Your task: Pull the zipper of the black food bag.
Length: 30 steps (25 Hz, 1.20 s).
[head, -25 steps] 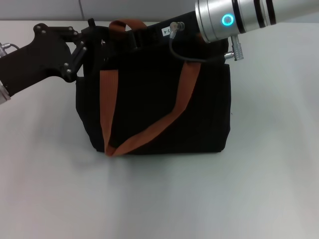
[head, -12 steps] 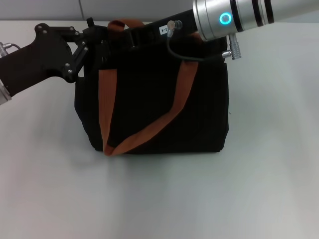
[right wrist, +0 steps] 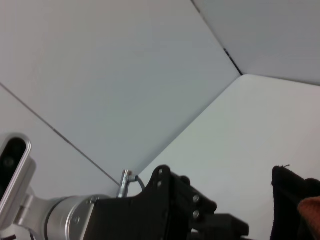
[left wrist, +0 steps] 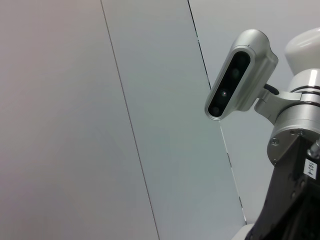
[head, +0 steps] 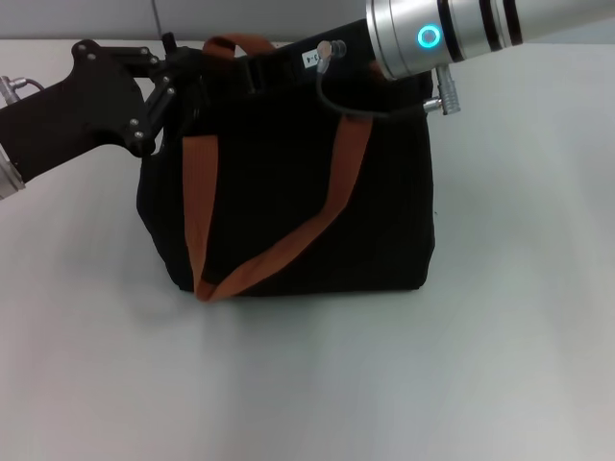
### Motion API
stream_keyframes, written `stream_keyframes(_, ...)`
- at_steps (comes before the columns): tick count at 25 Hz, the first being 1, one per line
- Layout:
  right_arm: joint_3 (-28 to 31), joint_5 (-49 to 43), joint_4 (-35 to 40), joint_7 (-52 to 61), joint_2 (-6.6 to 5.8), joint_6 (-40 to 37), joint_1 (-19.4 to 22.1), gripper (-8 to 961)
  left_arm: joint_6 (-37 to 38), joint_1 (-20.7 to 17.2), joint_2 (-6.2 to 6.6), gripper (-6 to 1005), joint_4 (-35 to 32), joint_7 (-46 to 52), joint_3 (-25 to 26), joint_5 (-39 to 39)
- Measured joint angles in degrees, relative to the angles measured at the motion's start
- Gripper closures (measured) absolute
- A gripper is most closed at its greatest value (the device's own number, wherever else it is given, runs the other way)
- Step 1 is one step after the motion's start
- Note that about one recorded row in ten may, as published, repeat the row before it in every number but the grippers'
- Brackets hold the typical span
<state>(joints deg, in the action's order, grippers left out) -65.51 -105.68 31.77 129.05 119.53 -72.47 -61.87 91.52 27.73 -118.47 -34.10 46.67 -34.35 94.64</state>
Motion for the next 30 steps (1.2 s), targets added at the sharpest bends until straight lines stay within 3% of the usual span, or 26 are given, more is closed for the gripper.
stream_keyframes(30,-0.40,0.13,0.24,0.06,0.26,1.75,0.13,676,-1.39,-0.21,0.04,968,-0.07,1.43,0.51,0.04)
